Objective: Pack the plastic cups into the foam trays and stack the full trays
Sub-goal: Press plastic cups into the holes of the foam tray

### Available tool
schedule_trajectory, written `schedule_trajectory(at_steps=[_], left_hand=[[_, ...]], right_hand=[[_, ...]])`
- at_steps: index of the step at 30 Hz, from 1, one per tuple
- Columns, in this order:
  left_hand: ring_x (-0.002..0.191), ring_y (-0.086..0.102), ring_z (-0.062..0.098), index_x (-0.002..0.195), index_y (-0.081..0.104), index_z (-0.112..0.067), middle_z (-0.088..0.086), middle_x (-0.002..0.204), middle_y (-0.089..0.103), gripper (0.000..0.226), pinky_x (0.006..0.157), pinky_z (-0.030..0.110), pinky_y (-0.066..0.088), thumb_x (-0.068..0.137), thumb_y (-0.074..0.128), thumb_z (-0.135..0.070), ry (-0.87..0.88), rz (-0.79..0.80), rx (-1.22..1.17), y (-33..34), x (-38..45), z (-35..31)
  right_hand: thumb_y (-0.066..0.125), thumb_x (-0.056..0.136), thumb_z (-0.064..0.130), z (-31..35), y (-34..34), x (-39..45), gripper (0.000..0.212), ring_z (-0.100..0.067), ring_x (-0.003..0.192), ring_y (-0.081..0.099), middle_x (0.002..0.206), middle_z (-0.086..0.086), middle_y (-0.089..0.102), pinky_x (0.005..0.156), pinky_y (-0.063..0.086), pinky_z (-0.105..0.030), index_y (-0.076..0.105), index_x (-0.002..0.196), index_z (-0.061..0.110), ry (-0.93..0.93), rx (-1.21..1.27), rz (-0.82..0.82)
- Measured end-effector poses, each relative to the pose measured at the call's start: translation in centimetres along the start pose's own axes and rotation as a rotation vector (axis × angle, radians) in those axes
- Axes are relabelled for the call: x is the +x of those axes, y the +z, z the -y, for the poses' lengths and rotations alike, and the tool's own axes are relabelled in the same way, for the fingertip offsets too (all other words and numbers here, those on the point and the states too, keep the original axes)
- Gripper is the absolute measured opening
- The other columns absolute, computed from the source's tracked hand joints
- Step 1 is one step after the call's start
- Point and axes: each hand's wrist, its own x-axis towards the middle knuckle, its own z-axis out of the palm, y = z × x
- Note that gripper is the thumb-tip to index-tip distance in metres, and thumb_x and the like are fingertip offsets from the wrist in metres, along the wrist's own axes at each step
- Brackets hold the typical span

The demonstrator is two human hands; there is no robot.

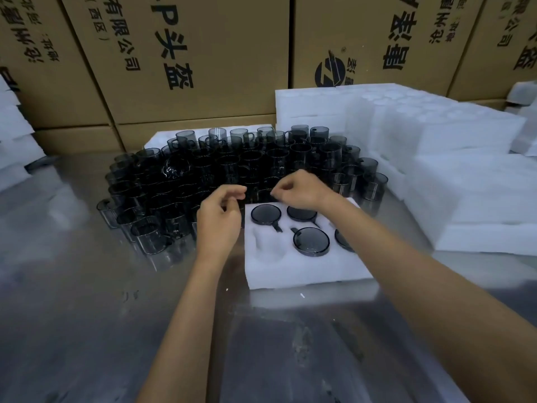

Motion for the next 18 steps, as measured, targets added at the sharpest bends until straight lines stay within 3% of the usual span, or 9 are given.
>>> schedule_trajectory(at_steps=[3,7,12,14,16,18], left_hand=[[0.073,0.057,-0.003,0.094,0.07,-0.028,-0.01,0.092,0.07,0.038,0.064,0.014,0.046,0.095,0.045,0.0,0.006,-0.081,-0.026,-0.5,0.1,0.4],[0.071,0.058,-0.004,0.091,0.071,-0.028,-0.013,0.089,0.071,0.035,0.064,0.019,0.047,0.094,0.046,-0.004,-0.021,-0.118,-0.007,-0.7,0.4,0.6],[0.075,0.059,-0.006,0.091,0.072,-0.029,-0.014,0.091,0.071,0.034,0.063,0.017,0.044,0.093,0.048,-0.004,-0.009,-0.117,0.012,-0.3,0.1,0.4],[0.082,0.06,-0.007,0.101,0.07,-0.029,-0.013,0.098,0.07,0.032,0.065,0.014,0.046,0.093,0.051,-0.004,0.03,-0.091,0.016,-0.3,0.0,0.0],[0.097,0.058,-0.006,0.12,0.065,-0.03,-0.014,0.113,0.066,0.036,0.077,0.017,0.05,0.094,0.056,-0.007,0.091,-0.008,0.023,-0.2,-0.2,-0.6],[0.113,0.054,-0.005,0.137,0.053,-0.038,-0.017,0.132,0.057,0.05,0.087,0.013,0.047,0.094,0.062,-0.014,0.16,0.125,0.031,0.2,-0.7,-1.3]], right_hand=[[0.061,0.094,0.026,0.0,1.4,1.9,0.023,-0.024,0.109,0.064,0.108,-0.001,0.073,0.1,0.051,-0.041,0.078,0.1,0.011,0.112,0.015,0.043],[0.059,0.092,0.016,0.2,2.2,2.4,0.023,-0.026,0.104,0.066,0.108,-0.007,0.074,0.095,0.054,-0.042,0.078,0.099,0.007,0.111,-0.019,-0.046],[0.058,0.09,0.007,0.0,1.6,0.6,0.027,-0.018,0.088,0.069,0.099,0.0,0.077,0.086,0.058,-0.035,0.08,0.098,0.019,0.006,0.067,-0.296],[0.056,0.089,0.007,0.2,0.8,-0.4,0.03,-0.016,0.077,0.069,0.093,0.0,0.077,0.079,0.058,-0.034,0.079,0.1,0.024,-0.087,0.098,-0.389],[0.053,0.088,0.003,0.6,0.0,-1.5,0.034,-0.014,0.061,0.063,0.082,0.003,0.075,0.069,0.056,-0.033,0.078,0.093,0.024,-0.192,0.109,-0.428],[0.05,0.085,-0.001,1.0,-0.5,-3.0,0.032,-0.013,0.066,0.062,0.081,0.005,0.073,0.068,0.054,-0.036,0.074,0.085,0.02,-0.292,0.093,-0.436]])
